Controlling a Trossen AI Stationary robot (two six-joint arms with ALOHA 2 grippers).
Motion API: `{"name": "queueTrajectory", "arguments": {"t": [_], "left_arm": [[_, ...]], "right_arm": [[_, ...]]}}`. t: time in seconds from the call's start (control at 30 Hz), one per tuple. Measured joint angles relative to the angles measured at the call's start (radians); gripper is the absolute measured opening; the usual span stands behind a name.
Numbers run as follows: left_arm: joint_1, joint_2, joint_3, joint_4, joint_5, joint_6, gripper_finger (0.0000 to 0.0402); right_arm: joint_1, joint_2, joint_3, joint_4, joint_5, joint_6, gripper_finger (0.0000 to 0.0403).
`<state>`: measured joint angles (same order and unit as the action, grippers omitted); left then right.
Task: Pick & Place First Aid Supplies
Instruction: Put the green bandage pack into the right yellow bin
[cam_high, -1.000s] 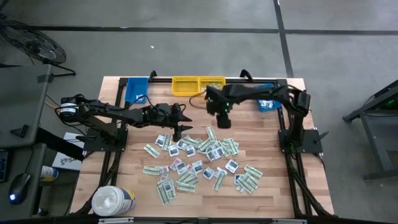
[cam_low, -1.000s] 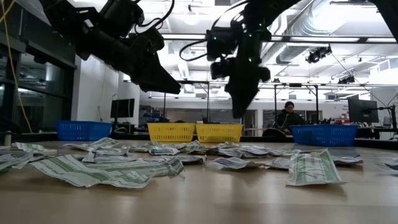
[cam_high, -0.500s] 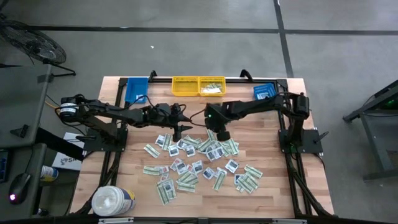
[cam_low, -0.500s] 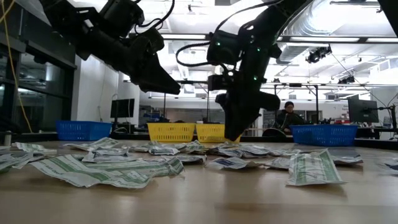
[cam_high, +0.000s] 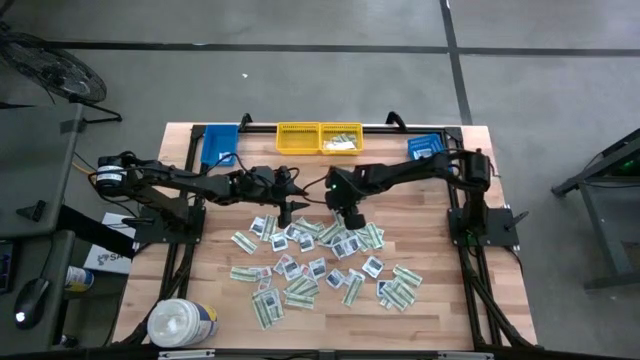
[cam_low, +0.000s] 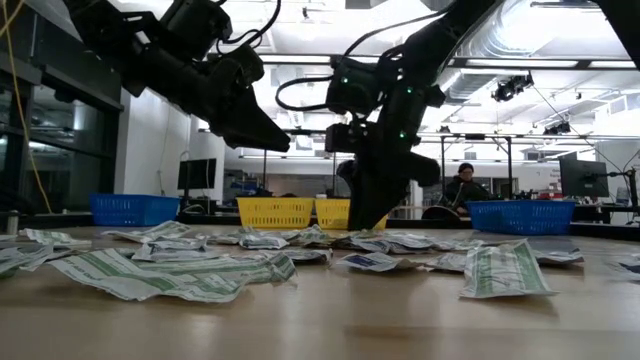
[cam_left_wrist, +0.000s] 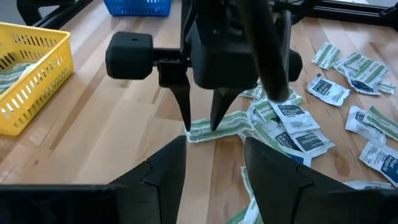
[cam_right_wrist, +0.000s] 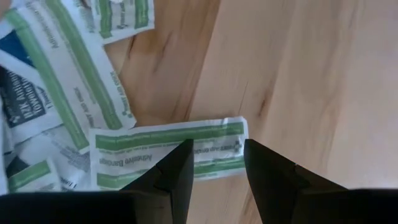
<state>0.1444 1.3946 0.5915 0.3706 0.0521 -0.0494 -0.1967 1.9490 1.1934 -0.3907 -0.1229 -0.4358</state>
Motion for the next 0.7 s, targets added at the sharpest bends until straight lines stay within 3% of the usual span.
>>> {"name": "queueTrajectory", "arguments": {"t": [0.3, 0.7], "left_arm": [[0.000, 0.000, 0.000, -0.007, 0.000, 0.000, 0.0162], [-0.001, 0.000, 0.000, -0.007, 0.001, -0.001, 0.0162]], "right_arm": [[-0.001, 0.068, 0.007, -0.028, -0.014, 0.032, 0.0110], [-0.008, 0.079, 0.025, -0.058, -0.010, 0.065, 0.0006]]}}
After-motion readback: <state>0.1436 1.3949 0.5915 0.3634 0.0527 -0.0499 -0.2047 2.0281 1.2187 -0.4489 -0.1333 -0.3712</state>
